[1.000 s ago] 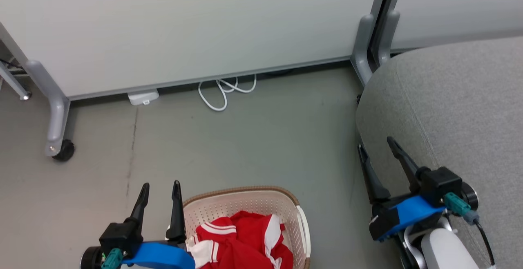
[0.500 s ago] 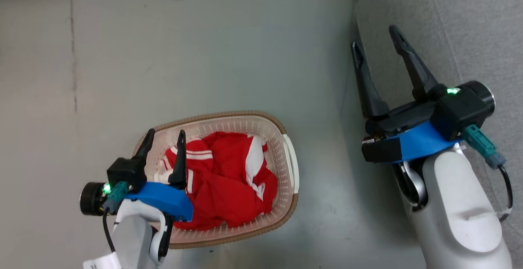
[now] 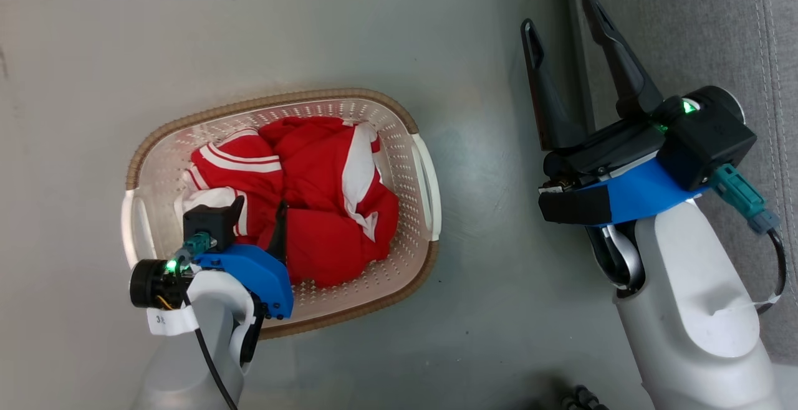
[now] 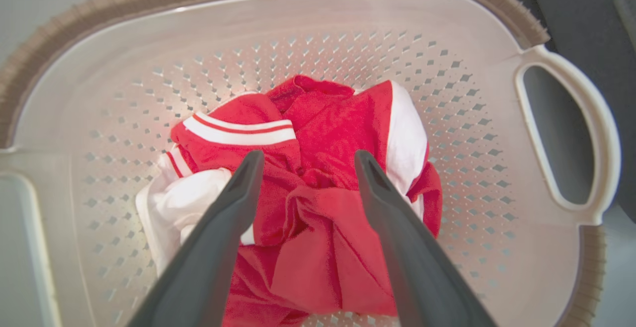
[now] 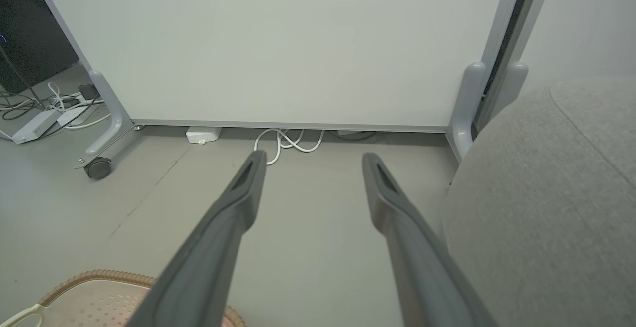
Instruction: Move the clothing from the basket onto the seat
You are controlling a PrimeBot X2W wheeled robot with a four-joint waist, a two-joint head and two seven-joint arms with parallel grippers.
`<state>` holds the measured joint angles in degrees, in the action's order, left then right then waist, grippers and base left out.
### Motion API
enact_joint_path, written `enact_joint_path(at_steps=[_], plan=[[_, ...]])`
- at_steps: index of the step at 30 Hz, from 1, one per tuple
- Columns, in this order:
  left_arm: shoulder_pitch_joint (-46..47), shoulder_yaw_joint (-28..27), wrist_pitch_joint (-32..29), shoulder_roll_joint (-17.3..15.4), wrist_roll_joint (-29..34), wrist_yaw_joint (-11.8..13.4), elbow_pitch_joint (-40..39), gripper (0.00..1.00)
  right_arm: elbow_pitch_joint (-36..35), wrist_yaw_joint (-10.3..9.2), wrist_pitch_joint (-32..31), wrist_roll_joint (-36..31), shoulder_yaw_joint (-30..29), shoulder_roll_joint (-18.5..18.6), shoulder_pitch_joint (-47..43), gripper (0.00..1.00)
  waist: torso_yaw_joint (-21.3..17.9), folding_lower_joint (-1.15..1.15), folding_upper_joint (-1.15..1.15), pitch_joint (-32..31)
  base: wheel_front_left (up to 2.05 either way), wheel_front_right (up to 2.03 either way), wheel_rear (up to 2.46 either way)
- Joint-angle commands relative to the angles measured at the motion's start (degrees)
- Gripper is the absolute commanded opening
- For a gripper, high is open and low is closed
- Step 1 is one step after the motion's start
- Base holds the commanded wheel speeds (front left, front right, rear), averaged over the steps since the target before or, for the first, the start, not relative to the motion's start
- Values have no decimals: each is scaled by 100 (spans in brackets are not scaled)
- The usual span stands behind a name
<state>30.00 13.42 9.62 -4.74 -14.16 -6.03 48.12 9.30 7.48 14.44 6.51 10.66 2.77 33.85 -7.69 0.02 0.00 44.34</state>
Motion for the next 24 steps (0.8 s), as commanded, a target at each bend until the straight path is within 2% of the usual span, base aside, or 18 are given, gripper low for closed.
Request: enact_joint_path(at_steps=[1,11,17,19,21,22,24], plan=[[158,-42,-94,-37,-52,29,132,100,13,3,41,81,31,20,107,100,-135,-2,0,156,0,0,0],[407,-68,-667,-104,-193,149,820,100,-14,3,88,329,28,20,186,100,-348,-2,0,448,0,0,0],[517,17,-817,-148,-112,309,1059,100,-87,3,84,439,60,20,176,100,-421,-2,0,527,0,0,0],[543,85,-873,-150,-71,342,1131,37,-100,3,85,450,60,20,174,100,-436,-2,0,544,0,0,0],[590,123,-932,-144,-63,332,1199,37,-107,3,85,461,56,20,175,100,-444,-2,0,556,0,0,0],[605,129,-940,-135,-70,329,1214,0,-110,3,85,469,55,20,172,100,-446,-2,0,559,0,0,0],[612,150,-939,-116,-91,302,1255,0,-108,3,85,482,52,20,161,100,-450,-2,0,556,0,0,0]])
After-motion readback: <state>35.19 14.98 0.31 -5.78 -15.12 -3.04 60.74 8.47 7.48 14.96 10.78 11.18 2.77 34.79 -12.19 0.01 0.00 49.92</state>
